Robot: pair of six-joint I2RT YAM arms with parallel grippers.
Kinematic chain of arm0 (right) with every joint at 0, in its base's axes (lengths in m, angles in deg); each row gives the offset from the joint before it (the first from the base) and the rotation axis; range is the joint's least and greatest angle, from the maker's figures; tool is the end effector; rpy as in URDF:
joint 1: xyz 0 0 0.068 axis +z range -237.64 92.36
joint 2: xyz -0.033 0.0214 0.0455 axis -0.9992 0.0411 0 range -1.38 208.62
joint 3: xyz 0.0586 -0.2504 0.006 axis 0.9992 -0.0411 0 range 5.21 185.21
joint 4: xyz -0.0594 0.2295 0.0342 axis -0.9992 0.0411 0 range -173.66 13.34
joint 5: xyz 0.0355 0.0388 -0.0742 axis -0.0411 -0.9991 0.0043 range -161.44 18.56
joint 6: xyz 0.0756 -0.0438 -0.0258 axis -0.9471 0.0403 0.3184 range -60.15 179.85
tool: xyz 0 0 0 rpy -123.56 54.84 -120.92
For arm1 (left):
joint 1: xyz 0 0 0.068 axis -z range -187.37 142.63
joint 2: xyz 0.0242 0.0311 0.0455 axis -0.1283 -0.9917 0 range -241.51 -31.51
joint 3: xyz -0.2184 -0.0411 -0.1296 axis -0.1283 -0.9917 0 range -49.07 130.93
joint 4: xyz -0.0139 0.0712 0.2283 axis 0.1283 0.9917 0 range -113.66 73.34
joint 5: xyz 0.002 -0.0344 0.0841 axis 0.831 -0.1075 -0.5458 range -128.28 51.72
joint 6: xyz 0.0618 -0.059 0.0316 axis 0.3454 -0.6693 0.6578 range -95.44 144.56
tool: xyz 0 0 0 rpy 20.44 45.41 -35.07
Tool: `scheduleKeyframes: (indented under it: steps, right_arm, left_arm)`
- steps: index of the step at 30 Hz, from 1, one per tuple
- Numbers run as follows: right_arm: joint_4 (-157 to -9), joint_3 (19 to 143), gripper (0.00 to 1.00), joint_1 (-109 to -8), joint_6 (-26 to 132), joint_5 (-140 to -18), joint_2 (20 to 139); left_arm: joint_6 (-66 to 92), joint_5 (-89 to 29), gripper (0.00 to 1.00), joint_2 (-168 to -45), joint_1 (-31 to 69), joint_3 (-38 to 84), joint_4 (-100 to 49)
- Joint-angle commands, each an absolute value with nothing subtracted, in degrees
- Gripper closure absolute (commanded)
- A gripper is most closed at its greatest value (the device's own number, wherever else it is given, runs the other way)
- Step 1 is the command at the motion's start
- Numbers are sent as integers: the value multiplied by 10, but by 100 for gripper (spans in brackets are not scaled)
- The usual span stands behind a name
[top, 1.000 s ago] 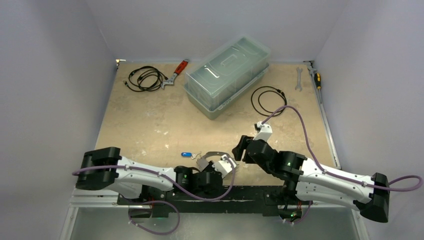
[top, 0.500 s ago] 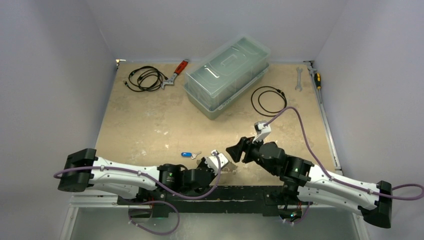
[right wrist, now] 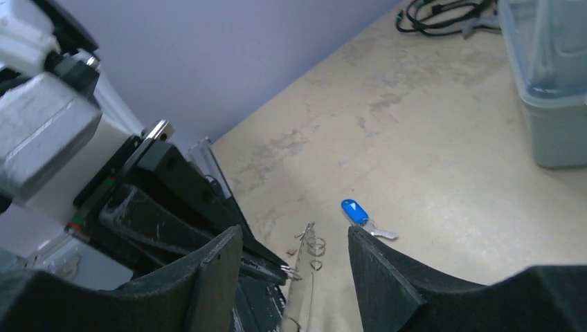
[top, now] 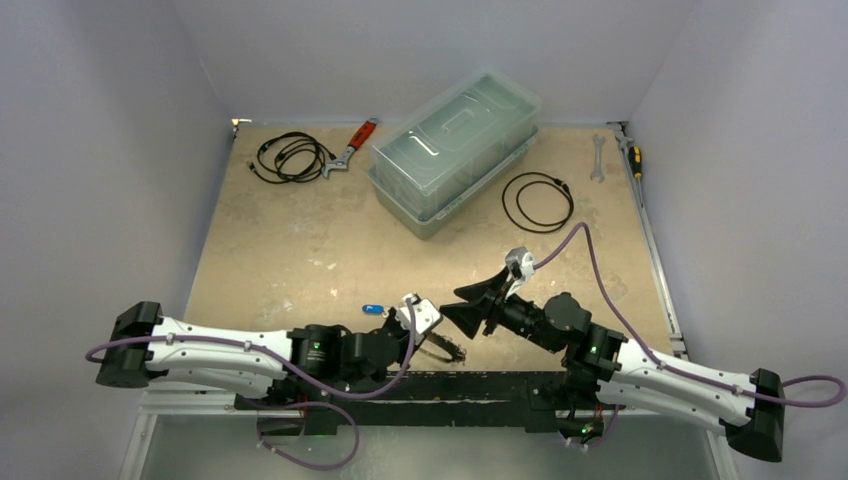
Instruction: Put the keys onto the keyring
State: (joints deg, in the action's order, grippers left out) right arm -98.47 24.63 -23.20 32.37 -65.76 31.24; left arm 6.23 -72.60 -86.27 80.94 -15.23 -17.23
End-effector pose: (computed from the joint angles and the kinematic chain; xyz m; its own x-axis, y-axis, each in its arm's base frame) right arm 0.0918 0.1731 0.2594 -0.3838 0.2618 -0.8855 -0.7641 0.4483 0.4638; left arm 0.0529 -0.2294 0.2280 -0.2678 0.2708 -0.9246 0.7653 0.6428 -0.0334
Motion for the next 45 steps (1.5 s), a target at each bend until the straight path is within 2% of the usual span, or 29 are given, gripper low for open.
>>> scheduleKeyframes:
  steps: [1,7,16,25,45]
  right_arm:
    - [-1085,240,40,-232,380,-737,330]
    - [-1164,218,48,-232,389,-798,313]
    - [-1155,243,54,-232,433,-861,325]
    - [-1185,252,57,-232,463,-923,359]
    - [-1224,257,68,-232,470,-946,381]
  left_arm:
    - [91,-746,100,-814,814,-136,-177]
    - [105,-721,100,-757,814,-137,-185]
    - [131,-664,100,-678,814,-137,-210]
    - [143,-617,100,-672,813,-125,-223]
    - [145,-575,100,-658,814,-140,-274]
